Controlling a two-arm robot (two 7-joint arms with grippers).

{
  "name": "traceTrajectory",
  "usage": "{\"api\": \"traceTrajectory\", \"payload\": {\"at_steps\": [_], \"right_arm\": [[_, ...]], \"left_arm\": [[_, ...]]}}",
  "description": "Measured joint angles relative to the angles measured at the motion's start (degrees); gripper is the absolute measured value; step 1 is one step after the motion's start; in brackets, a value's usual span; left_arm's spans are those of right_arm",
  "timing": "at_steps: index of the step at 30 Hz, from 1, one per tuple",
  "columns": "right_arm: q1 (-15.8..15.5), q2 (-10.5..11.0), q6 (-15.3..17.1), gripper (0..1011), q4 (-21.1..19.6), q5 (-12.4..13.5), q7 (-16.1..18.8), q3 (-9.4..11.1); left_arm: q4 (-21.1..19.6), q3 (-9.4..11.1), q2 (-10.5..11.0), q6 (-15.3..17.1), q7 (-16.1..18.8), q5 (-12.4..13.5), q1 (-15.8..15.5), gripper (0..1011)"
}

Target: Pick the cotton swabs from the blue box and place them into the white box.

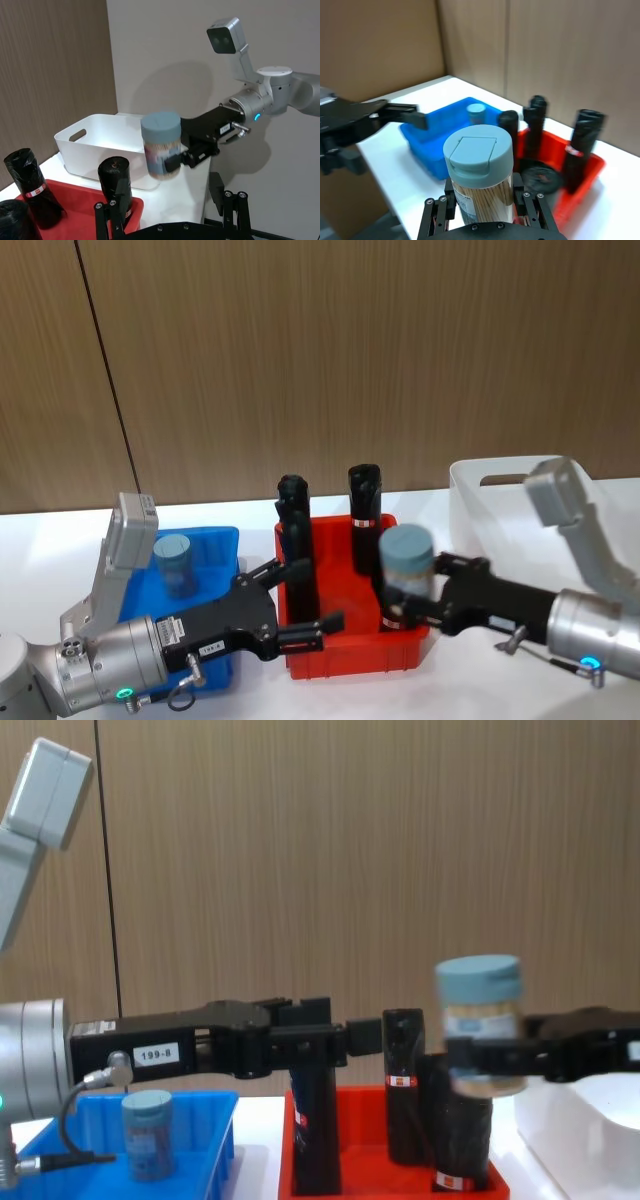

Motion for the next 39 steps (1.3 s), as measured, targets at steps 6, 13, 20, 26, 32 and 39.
{"api": "traceTrajectory", "payload": {"at_steps": [6, 13, 20, 26, 32, 39], "right_arm": [[-0.5, 2.1, -0.7, 645, -0.1, 1.6, -3.1, 2.0], [-0.3, 3.8, -1.4, 646, 1.3, 2.8, -6.4, 3.9], [1.1, 4.3, -2.3, 645, 4.9, 3.1, -9.3, 5.1], [3.3, 3.8, -3.2, 645, 9.3, 2.3, -10.9, 5.4], [5.7, 2.9, -3.7, 645, 13.9, 1.0, -11.8, 5.2], [8.5, 1.6, -4.0, 645, 19.1, -0.5, -12.0, 4.6]], "left_arm": [[0.0, 0.0, 0.0, 0.0, 0.0, 0.0, 0.0, 1004], [0.0, 0.0, 0.0, 0.0, 0.0, 0.0, 0.0, 1004], [0.0, 0.0, 0.0, 0.0, 0.0, 0.0, 0.0, 1004], [0.0, 0.0, 0.0, 0.0, 0.0, 0.0, 0.0, 1004], [0.0, 0.0, 0.0, 0.0, 0.0, 0.0, 0.0, 1004], [0.0, 0.0, 0.0, 0.0, 0.0, 0.0, 0.0, 1004]]}}
